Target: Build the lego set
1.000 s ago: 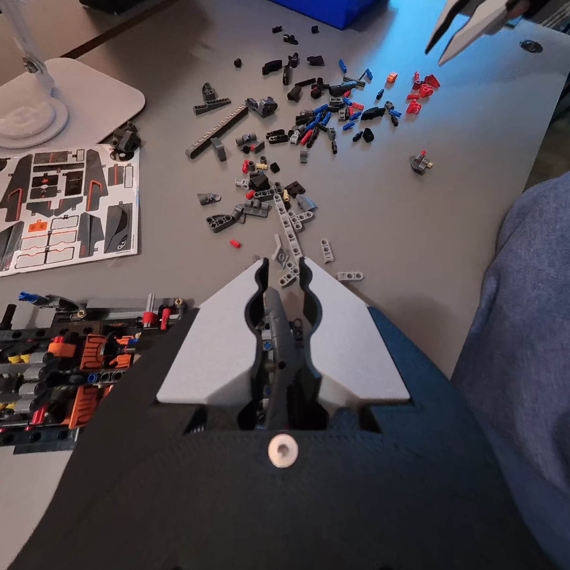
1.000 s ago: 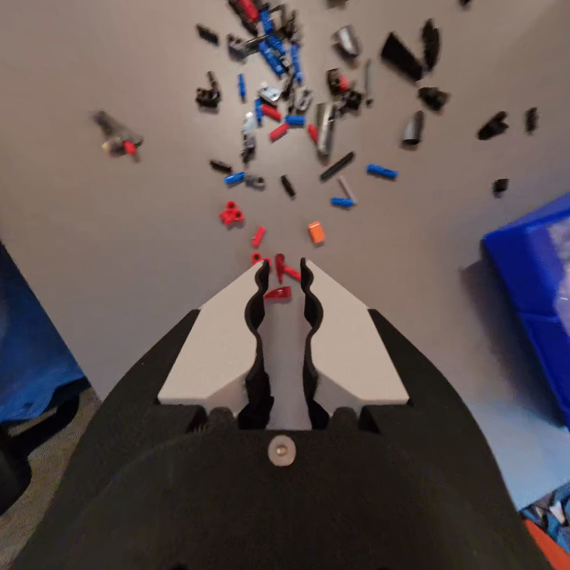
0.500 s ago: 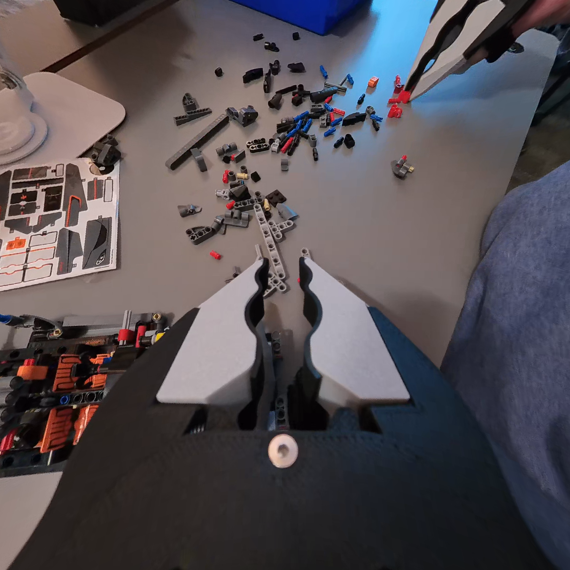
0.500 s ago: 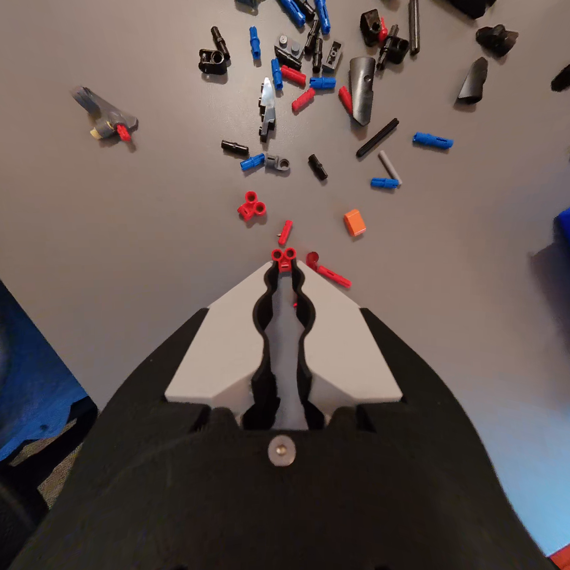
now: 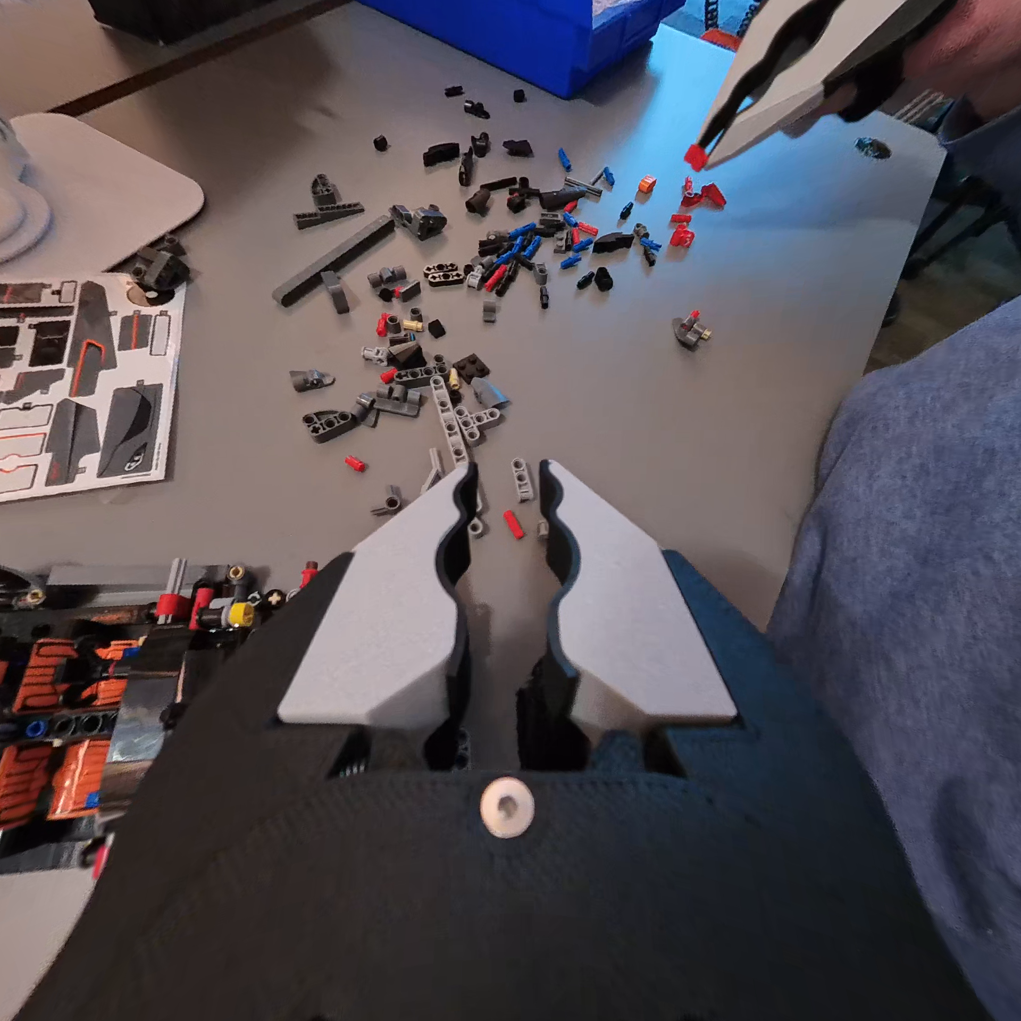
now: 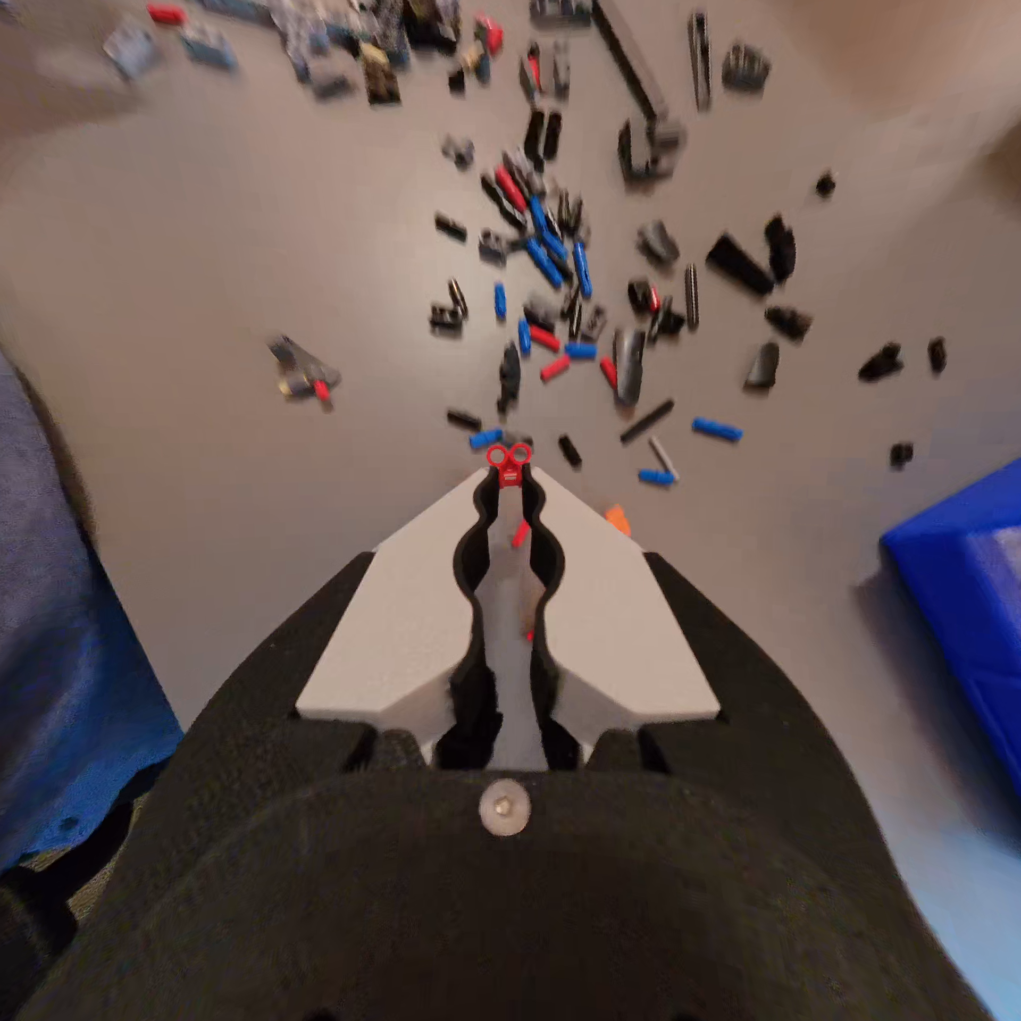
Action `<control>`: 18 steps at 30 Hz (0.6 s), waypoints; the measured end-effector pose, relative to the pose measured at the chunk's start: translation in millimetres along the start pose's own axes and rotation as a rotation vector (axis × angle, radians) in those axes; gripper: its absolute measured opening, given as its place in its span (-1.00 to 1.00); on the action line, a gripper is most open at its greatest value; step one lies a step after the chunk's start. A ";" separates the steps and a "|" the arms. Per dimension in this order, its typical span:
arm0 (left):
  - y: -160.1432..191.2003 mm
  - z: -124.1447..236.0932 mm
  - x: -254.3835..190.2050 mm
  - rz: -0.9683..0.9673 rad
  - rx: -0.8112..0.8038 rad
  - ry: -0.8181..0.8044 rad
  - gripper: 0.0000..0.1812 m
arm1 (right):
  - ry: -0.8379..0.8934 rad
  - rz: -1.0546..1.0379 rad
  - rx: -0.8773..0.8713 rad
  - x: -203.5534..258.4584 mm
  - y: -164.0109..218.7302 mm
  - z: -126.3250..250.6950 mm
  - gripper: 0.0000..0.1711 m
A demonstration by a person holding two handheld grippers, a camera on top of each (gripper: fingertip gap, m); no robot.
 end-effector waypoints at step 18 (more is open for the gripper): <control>-59.7 -16.7 -28.1 -0.408 -0.093 -0.101 -0.54 | -0.593 0.081 -0.331 29.3 -131.8 -18.0 -0.94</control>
Point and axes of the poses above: each gripper's, where its closed fingertips meet, z back along the fingers, y out of its underside, x = y × z across the jaws, the point moved 9 cm from there along z, back along the fingers, and after that the axes turned 8 degrees about x, right-handed, at the moved point
